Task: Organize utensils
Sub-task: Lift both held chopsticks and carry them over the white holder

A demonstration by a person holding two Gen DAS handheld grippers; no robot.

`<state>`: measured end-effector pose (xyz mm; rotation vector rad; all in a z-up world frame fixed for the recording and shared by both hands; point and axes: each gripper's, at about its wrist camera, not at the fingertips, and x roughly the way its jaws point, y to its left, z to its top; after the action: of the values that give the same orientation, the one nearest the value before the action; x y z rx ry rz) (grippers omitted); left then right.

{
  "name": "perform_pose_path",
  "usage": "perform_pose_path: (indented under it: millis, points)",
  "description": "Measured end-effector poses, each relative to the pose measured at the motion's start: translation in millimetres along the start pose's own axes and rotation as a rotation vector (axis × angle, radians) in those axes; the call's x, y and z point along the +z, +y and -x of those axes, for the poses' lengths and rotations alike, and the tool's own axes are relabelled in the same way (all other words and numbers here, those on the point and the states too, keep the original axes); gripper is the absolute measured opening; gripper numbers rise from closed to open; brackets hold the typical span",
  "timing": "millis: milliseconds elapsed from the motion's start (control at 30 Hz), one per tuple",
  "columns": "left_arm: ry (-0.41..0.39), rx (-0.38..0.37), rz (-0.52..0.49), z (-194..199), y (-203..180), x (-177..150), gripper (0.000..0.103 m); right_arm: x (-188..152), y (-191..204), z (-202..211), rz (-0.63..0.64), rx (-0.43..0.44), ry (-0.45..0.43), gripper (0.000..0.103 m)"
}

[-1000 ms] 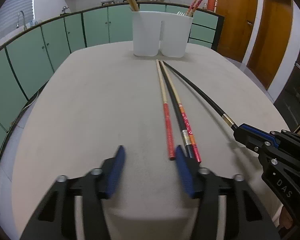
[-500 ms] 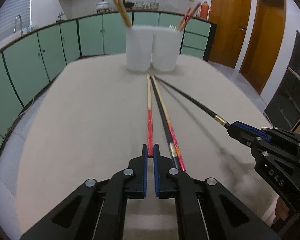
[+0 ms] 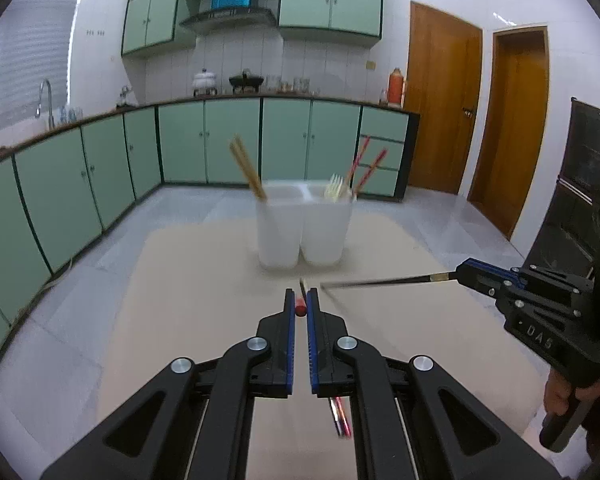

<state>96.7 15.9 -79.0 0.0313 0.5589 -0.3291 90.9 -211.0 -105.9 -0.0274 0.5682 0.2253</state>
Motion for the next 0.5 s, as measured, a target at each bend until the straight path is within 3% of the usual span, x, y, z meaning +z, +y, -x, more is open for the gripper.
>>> perform_pose_path:
  millis: [500]
  points:
    - [-0.088,-0.028,-0.032,-17,-1,73,0.005,87,-23,-16,-0.022,0.09,0.006,0.006]
